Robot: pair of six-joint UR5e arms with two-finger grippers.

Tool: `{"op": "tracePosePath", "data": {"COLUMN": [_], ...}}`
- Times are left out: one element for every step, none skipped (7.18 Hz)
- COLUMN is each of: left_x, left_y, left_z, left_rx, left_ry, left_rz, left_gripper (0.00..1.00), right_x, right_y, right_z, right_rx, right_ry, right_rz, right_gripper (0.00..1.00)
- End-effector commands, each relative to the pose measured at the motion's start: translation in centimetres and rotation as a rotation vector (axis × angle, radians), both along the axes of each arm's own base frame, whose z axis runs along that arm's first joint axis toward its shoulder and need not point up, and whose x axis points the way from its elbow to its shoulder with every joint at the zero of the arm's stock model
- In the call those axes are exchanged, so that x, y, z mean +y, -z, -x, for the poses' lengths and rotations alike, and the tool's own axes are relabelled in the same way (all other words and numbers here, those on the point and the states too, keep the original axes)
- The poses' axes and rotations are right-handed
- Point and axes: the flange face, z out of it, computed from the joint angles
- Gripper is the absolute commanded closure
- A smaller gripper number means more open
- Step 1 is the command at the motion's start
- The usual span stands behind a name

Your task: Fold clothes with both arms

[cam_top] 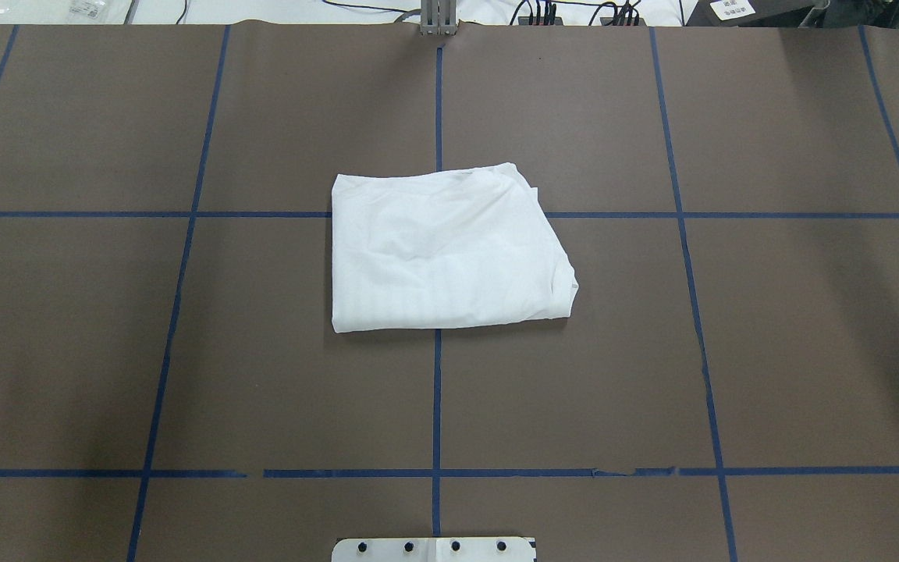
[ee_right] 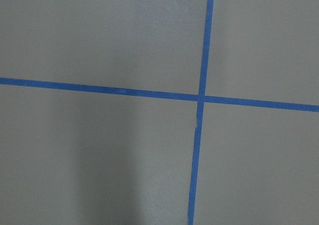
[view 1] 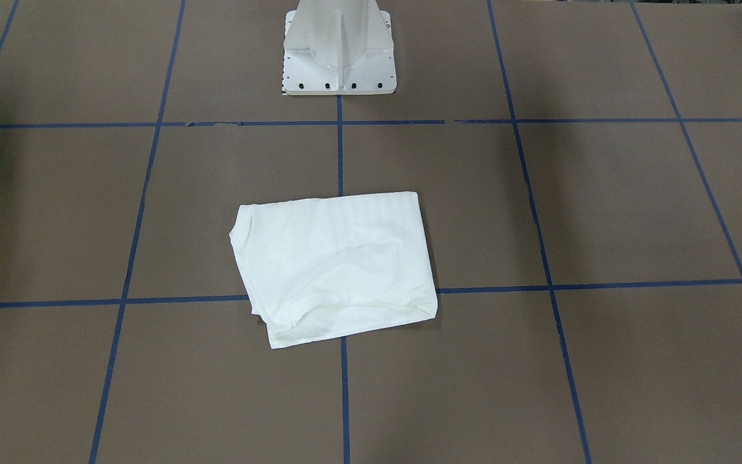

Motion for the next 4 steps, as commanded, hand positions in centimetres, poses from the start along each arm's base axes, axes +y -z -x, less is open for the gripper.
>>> {"op": "tracePosePath", "data": {"left_x": [0.0, 0.0, 0.0, 0.0], "left_y": [0.04, -0.04, 0.04, 0.05], "left_z": [0.01, 0.01, 0.01, 0.0], "left_rx": [0.0, -0.001, 0.0, 0.002], "left_ry": [0.001, 0.0, 0.001, 0.001], "left_rz": [-0.001, 0.0, -0.001, 0.0], "left_gripper": [0.0, 0.0, 0.0, 0.0], "right_x": [-0.2, -0.19, -0.25, -0.39], "right_y": [-0.14, 0.18, 0.41, 0.17], "right_z": [0.03, 0.05, -0.02, 0.05], "right_rx": [0.003, -0.001, -0.001, 0.001], "right_ry": [0.001, 0.001, -0.002, -0.001], "right_rz": [0.001, -0.003, -0.007, -0.003], "right_gripper": [0.0, 0.0, 0.0, 0.0]}}
